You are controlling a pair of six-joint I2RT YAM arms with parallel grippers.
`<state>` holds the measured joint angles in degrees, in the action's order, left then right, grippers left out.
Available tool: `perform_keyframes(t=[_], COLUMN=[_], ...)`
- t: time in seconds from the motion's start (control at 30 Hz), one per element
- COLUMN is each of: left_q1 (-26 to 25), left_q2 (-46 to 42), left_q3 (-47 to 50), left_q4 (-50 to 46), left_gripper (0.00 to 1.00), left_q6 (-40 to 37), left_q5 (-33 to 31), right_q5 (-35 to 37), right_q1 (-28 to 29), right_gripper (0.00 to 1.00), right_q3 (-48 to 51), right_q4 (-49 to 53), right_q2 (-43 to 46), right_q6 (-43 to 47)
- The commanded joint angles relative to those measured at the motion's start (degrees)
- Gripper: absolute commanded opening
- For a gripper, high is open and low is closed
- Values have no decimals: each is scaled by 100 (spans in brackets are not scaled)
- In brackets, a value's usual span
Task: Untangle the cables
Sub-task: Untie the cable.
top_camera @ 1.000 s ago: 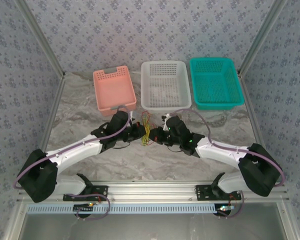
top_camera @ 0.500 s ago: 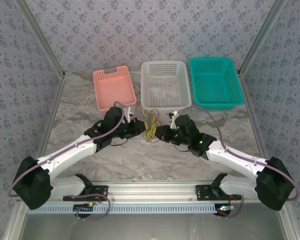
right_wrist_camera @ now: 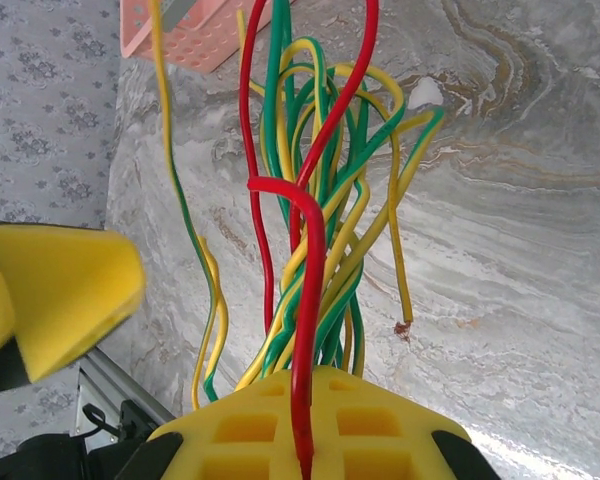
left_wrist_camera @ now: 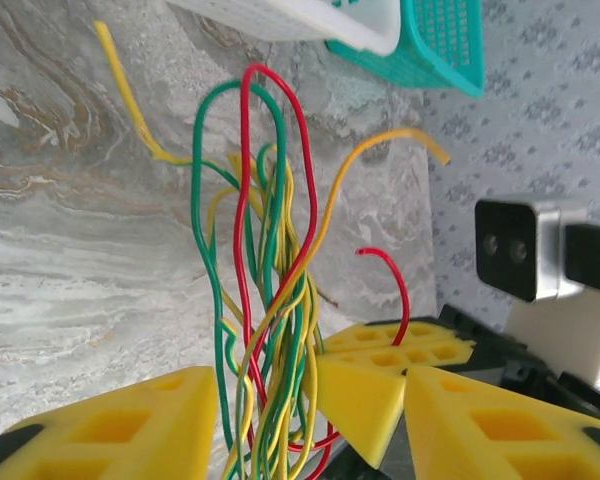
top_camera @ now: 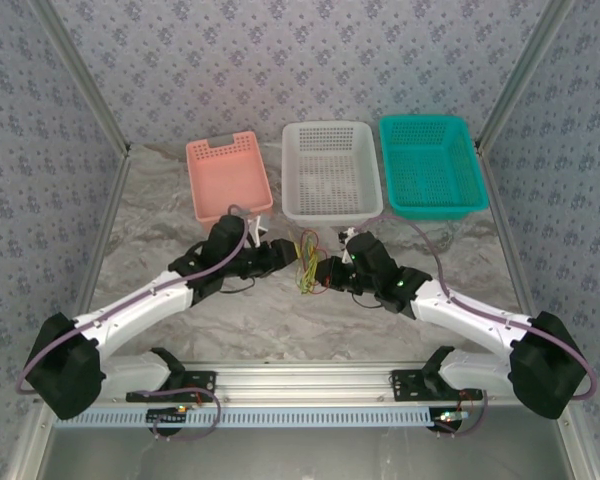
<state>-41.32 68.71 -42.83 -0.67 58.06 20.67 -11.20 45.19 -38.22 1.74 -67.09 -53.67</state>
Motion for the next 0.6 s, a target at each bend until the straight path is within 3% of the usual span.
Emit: perform_keyframes(t=[0.0, 0.1, 0.17, 0.2, 0.27, 0.3, 0.57], left_q1=[-247, -341, -335, -336, -327, -303, 47], left_q2=[312, 781, 982, 1070, 1142, 1123, 392], left_q3=[12, -136, -135, -170, -221, -220, 39], left_q4=[310, 513, 769, 803, 870, 854, 349], left_gripper=[56, 54, 45, 36, 5, 0, 0], left_q6=[-23, -15, 43, 39, 32, 38, -73], left_q5=[-110, -142, -209, -270, -382, -454, -794], right_q5=[-110, -231, -229, -196, -112, -61, 56], right_q1=[124, 291, 406, 444, 443, 409, -19], right_gripper=[0, 0, 0, 0, 0, 0, 0], right_q3=[-310, -378, -423, -443, -421, -392, -120], right_q4=[-57, -184, -175, -137, -22, 51, 670], right_q2=[-60, -124, -141, -131, -67, -7, 487], right_q6=[147, 146, 180, 198, 227, 247, 501])
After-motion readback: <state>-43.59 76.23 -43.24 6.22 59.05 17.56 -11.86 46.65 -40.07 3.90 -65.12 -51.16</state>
